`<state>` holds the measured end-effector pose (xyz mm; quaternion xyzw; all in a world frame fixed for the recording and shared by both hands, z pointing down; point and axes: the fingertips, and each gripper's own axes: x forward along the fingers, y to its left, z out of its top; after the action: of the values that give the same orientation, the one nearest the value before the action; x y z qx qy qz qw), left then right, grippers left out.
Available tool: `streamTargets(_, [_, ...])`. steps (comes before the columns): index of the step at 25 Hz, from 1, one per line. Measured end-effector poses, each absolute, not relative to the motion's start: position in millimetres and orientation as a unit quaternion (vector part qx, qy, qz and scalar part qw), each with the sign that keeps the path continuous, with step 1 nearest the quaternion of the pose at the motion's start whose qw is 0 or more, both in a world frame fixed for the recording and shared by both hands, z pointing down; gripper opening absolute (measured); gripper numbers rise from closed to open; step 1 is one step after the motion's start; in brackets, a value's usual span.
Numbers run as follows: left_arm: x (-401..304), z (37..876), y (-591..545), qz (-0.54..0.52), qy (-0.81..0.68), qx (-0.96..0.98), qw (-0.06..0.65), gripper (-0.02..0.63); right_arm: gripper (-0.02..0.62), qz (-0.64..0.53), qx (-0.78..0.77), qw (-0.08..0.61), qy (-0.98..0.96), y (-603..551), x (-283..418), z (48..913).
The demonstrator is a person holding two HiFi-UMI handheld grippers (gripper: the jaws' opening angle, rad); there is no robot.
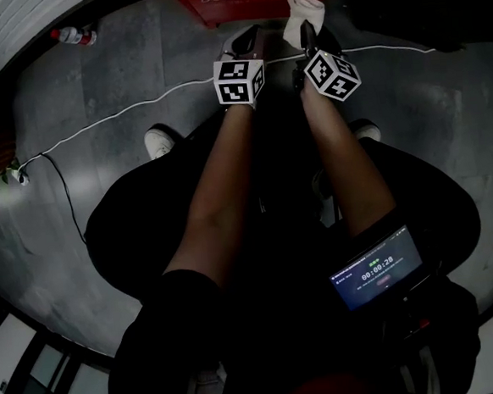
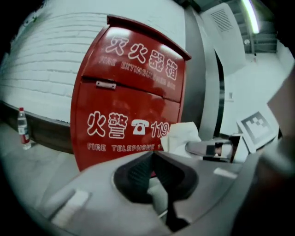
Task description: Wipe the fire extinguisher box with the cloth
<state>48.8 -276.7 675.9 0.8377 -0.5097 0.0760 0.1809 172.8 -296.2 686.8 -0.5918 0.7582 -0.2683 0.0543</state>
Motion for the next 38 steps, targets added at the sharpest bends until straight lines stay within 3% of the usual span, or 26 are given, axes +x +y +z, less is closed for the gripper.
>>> streamTargets(14, [11.4,459.9,-251.2,0.027,-0.506,0.862,0.02,0.002,0.094,-0.103,-0.425,0.053,0.898,-248.0,72.0,494.6])
streamTargets(24, [-36.1,314.6,-192.2,-0.065,-0.498,0.864,-0.036,0.002,0.095,-0.027,-0.361,0.094,0.927,-195.1,49.6,350.0])
streamTargets(38, [-9.0,363.6,-146.6,-0.068,-0.426,0.902,-0.005,0.003,0.095,-0.002,-0.337,0.1,0.936,-155.7,75.6,353.5])
